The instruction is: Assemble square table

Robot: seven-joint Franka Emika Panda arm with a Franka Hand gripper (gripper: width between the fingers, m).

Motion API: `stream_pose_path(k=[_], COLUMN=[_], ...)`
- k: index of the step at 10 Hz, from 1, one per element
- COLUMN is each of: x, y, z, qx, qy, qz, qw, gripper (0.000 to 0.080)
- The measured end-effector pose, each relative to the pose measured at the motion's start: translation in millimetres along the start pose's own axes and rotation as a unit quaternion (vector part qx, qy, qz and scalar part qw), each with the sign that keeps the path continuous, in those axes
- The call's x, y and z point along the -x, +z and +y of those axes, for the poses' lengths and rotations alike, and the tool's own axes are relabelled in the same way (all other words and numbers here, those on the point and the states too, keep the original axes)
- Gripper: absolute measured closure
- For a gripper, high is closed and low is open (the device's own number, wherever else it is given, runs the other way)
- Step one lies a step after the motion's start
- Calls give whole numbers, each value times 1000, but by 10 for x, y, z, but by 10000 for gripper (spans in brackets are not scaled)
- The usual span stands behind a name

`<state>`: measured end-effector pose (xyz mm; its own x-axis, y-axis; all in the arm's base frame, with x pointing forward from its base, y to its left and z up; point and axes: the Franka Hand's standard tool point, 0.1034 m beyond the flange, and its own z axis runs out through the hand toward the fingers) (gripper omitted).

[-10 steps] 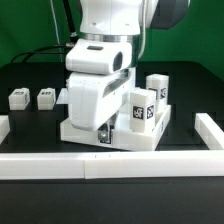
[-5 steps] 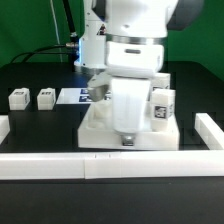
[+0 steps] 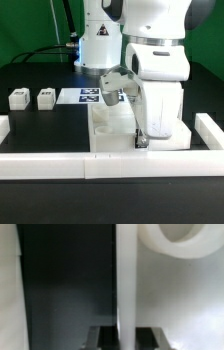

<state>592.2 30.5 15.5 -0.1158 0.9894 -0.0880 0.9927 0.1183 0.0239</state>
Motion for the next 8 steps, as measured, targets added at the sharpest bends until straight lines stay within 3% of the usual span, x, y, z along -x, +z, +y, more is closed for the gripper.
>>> stream_pose_path(k=[3, 4, 7, 8], x=[36, -97, -429, -435], y=[4, -6, -22, -25], z=[-3, -5, -54, -11], qx=[0, -1, -50, -49], qy=[-59, -70, -125, -154], qz=[-9, -11, -14, -24], qw=[998, 997, 991, 987], gripper=[738, 738, 739, 739])
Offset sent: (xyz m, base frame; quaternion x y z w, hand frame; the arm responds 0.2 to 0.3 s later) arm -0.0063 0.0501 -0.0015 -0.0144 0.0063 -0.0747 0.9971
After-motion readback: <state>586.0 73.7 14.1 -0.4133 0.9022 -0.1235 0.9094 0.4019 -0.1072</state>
